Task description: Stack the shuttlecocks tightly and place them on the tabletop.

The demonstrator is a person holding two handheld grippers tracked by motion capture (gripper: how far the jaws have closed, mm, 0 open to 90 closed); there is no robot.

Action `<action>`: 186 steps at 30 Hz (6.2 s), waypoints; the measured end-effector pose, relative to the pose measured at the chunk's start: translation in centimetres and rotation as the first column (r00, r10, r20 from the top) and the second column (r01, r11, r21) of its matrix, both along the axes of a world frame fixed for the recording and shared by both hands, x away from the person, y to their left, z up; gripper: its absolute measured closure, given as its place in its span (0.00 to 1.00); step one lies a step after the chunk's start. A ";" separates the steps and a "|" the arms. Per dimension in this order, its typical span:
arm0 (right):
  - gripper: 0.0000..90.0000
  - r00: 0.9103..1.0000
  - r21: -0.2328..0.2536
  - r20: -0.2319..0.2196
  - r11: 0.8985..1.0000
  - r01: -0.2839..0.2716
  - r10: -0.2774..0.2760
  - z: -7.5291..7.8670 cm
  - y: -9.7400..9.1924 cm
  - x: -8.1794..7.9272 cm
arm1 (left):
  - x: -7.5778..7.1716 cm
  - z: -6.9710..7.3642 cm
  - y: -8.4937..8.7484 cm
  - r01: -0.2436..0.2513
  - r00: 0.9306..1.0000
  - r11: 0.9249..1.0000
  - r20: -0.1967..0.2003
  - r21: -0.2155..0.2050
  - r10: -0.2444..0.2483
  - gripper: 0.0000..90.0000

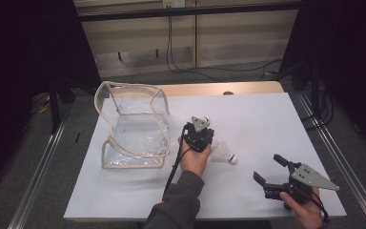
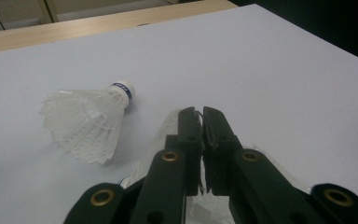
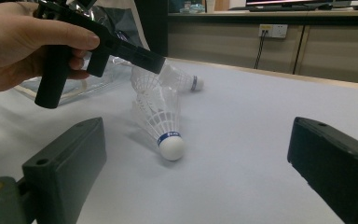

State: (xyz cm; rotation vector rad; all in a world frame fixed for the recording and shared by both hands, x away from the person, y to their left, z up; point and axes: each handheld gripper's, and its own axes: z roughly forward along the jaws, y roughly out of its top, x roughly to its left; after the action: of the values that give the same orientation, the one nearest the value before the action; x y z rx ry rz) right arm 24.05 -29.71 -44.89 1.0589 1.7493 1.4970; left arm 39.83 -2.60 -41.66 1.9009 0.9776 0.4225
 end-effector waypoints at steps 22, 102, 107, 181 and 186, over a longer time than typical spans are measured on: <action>0.04 1.000 -0.005 -0.004 1.000 -0.002 0.002 0.0 0.1 0.0 | -1.0 0.2 -0.2 0.049 0.998 0.999 -0.044 -0.004 -0.049 0.97; 0.04 1.000 0.000 -0.006 1.000 0.001 -0.001 0.0 -0.1 -0.1 | 0.8 1.0 3.5 -0.207 0.975 0.975 0.098 0.080 0.199 0.98; 0.04 1.000 -0.002 -0.003 1.000 0.002 -0.002 0.0 -0.1 -0.2 | 0.8 0.9 3.6 -0.229 0.970 0.968 0.106 0.101 0.219 0.98; 0.04 1.000 -0.001 -0.010 1.000 -0.013 0.013 -0.1 0.0 -0.1 | 3.0 0.2 1.3 -0.112 0.994 0.994 0.004 -0.005 0.112 0.78; 0.04 1.000 -0.001 -0.013 1.000 -0.012 0.012 -0.1 0.0 -0.1 | 3.2 0.2 1.1 -0.103 0.995 0.995 -0.015 0.010 0.103 0.80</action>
State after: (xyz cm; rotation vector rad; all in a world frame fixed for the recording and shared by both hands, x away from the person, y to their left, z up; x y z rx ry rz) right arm 23.94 -29.75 -44.98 1.0612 1.7682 1.4997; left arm 42.99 -1.48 -41.46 1.8701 1.0887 0.4734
